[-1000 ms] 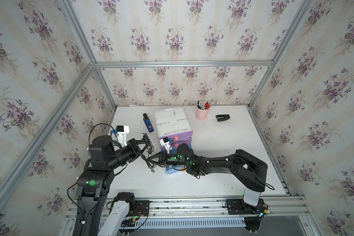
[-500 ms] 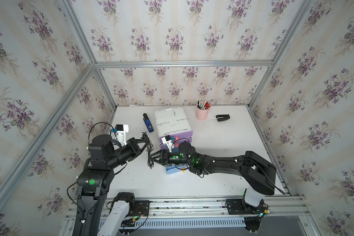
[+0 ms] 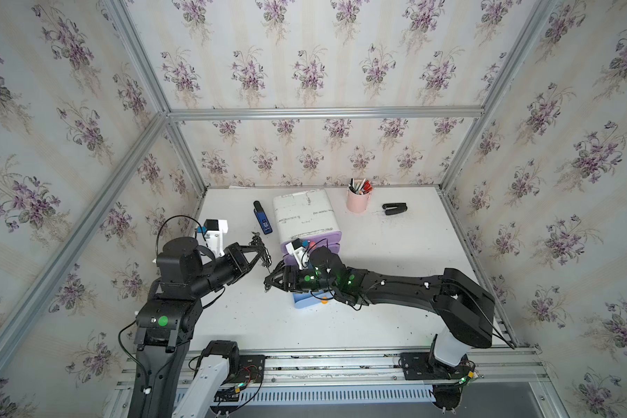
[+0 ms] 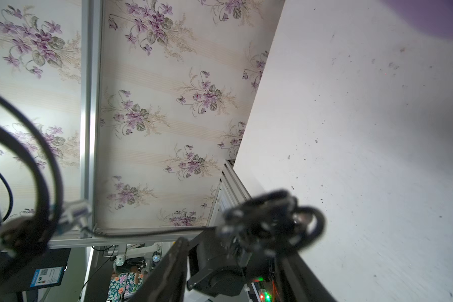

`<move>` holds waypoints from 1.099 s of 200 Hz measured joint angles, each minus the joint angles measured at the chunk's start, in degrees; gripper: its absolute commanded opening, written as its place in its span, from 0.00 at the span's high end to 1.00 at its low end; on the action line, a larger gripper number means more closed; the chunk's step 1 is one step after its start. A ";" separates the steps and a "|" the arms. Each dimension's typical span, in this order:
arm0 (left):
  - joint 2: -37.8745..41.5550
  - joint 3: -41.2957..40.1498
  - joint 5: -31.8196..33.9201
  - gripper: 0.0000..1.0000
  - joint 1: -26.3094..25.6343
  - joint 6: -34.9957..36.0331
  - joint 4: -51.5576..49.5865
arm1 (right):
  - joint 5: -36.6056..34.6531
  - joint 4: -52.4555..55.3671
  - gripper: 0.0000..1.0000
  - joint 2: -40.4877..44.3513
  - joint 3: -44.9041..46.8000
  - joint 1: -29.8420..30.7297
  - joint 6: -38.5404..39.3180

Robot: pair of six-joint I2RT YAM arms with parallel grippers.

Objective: Place the wired earphones into the drawer by color
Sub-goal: Pick up the wired earphones from the center of the board.

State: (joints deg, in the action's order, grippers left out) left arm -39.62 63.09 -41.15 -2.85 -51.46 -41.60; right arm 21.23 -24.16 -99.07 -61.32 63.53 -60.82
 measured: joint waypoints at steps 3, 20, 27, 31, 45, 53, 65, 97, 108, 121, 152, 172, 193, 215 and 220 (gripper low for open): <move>0.00 0.00 -0.07 0.98 0.00 0.00 0.02 | -0.26 0.44 0.44 -0.13 -0.33 0.00 0.26; -0.02 0.00 -0.44 0.98 -0.02 -0.15 0.35 | -1.07 2.10 0.45 -1.07 -1.86 0.00 1.03; 0.00 -0.02 -0.59 0.98 0.00 -0.17 0.39 | -1.14 2.93 0.45 -1.57 -2.58 0.00 1.27; 0.00 -0.02 -0.61 0.98 0.00 -0.17 0.39 | -1.27 3.30 0.46 -1.86 -2.95 0.00 1.44; 0.09 -0.02 -0.72 0.98 0.00 -0.20 0.37 | -1.38 4.24 0.47 -2.67 -3.93 0.00 1.92; 0.20 -0.02 -0.79 0.98 0.00 -0.22 0.37 | -1.86 4.74 0.49 -3.10 -4.44 0.00 2.25; 0.37 -0.07 -1.03 0.98 0.00 -0.68 0.46 | -2.29 5.29 0.53 -3.69 -5.01 0.00 2.49; 0.46 -0.61 -1.38 0.98 -0.02 -1.42 0.74 | -2.32 6.23 0.64 -4.57 -6.40 0.04 2.54; 0.68 -0.76 -1.44 0.98 -0.02 -1.51 0.81 | -2.32 6.25 0.69 -4.57 -6.62 0.04 2.64; 0.90 -0.87 -1.49 0.98 -0.02 -1.51 0.90 | -2.34 6.21 0.76 -4.57 -6.71 0.04 2.71; 0.92 -1.20 -1.46 0.98 -0.02 -1.51 0.90 | -2.32 6.23 0.96 -4.57 -6.71 0.04 2.80; 0.96 -1.40 -1.36 0.98 -0.02 -1.44 0.70 | -2.38 6.32 1.00 -4.26 -6.58 0.02 3.13; 0.79 -1.66 -0.98 0.98 0.00 -1.44 0.48 | -2.56 6.29 1.00 -3.82 -6.51 0.00 3.63; 0.42 -1.70 -0.46 0.98 -0.02 -1.42 0.31 | -2.54 6.32 1.00 -3.67 -6.43 0.00 3.85; 0.33 -1.70 -0.35 0.98 -0.02 -1.40 0.31 | -2.51 6.32 1.00 -3.61 -6.36 0.00 3.87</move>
State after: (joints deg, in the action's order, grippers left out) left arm -39.29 61.39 -41.50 -2.87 -52.86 -41.30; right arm 18.72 -17.85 -102.67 -67.68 63.53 -56.95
